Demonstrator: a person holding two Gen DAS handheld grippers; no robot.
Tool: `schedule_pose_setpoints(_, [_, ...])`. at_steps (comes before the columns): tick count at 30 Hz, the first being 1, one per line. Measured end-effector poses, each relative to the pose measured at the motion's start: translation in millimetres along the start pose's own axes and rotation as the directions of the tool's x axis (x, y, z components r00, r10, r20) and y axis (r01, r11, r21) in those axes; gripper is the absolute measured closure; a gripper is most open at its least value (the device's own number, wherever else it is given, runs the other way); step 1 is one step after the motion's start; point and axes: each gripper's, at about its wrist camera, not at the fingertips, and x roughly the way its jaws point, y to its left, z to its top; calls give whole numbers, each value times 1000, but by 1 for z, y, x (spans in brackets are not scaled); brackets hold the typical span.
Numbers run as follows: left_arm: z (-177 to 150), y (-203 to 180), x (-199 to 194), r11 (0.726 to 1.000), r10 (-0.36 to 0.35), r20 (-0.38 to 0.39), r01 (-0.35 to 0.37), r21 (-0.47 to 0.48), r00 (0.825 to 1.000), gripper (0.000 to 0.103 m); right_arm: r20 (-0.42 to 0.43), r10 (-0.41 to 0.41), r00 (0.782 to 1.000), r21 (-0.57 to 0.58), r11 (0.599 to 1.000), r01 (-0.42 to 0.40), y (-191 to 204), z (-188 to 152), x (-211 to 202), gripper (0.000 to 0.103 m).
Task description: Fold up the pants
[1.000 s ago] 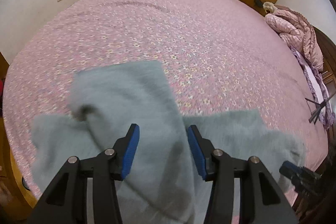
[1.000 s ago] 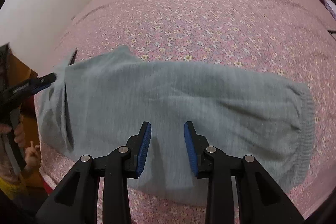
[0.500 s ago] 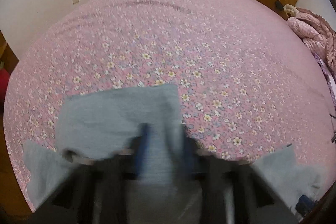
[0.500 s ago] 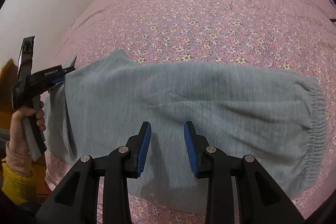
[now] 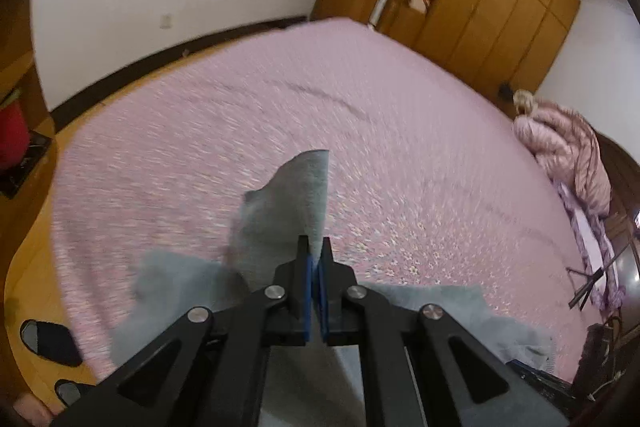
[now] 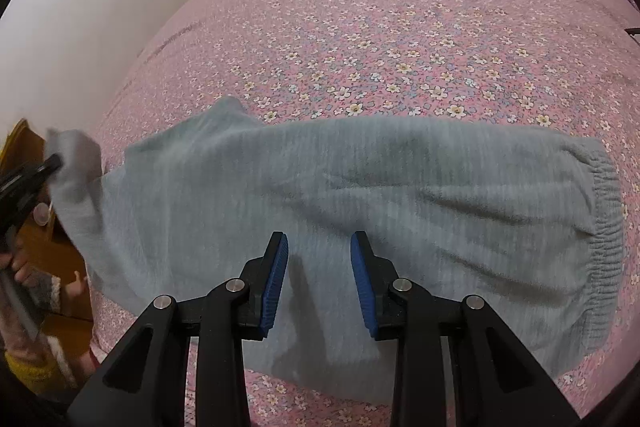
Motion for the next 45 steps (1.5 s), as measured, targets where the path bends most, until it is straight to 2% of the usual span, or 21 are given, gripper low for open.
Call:
schedule_pose_setpoints(4, [-15, 32, -29, 998, 23, 19, -22, -66, 1000, 100, 1, 1, 1000, -13, 1000, -1, 3, -4, -1, 69])
schedule_pose_setpoints(7, [-35, 52, -34, 994, 76, -1, -76, -78, 997, 100, -1, -2, 1000, -24, 1000, 2, 6, -7, -2, 69])
schedule_pose_setpoints(9, [-50, 72, -27, 987, 117, -50, -122, -109, 992, 100, -3, -8, 1000, -32, 999, 8, 8, -8, -2, 69])
schedule_pose_setpoints(13, [-78, 111, -3, 966, 142, -153, -171, -194, 978, 100, -10, -17, 1000, -39, 999, 17, 11, -10, 0, 69])
schedule_pose_setpoints(17, [-92, 132, 18, 951, 116, -222, -173, -256, 968, 99, -25, -22, 999, -44, 999, 21, 13, -11, 4, 69])
schedule_pose_setpoints(20, [-93, 131, 16, 952, 144, -226, -197, -234, 963, 95, -32, -24, 999, -53, 998, 23, 14, -14, 5, 69])
schedule_pose_setpoints(23, [-90, 132, 7, 949, 211, -216, -253, -189, 953, 94, -36, -24, 999, -50, 999, 22, 14, -16, 9, 69])
schedule_pose_setpoints(25, [-89, 137, 3, 944, 224, -215, -267, -194, 950, 94, -36, -20, 999, -44, 999, 19, 12, -16, 9, 69])
schedule_pose_setpoints(29, [-86, 142, -13, 939, 217, -197, -260, -225, 956, 94, -34, -17, 999, -39, 999, 15, 10, -17, 7, 69])
schedule_pose_setpoints(33, [-71, 132, -21, 959, 175, -147, -202, -200, 974, 94, -15, -36, 999, -53, 998, 35, 13, -9, 3, 69])
schedule_pose_setpoints(34, [-66, 123, -20, 967, 155, -139, -179, -182, 978, 93, -5, -35, 999, -59, 998, 34, 16, -5, 0, 69])
schedule_pose_setpoints(36, [-57, 108, -13, 980, 118, -133, -137, -144, 984, 83, 24, -20, 1000, -78, 997, 22, 24, 6, -3, 69])
schedule_pose_setpoints(41, [-51, 74, 20, 995, 67, -151, -78, -65, 986, 79, 44, 46, 998, -133, 990, -40, 52, 30, 8, 69])
schedule_pose_setpoints(45, [-55, 70, 49, 993, 112, -195, -115, -6, 974, 74, 12, 82, 997, -163, 984, -79, 71, 41, 32, 69])
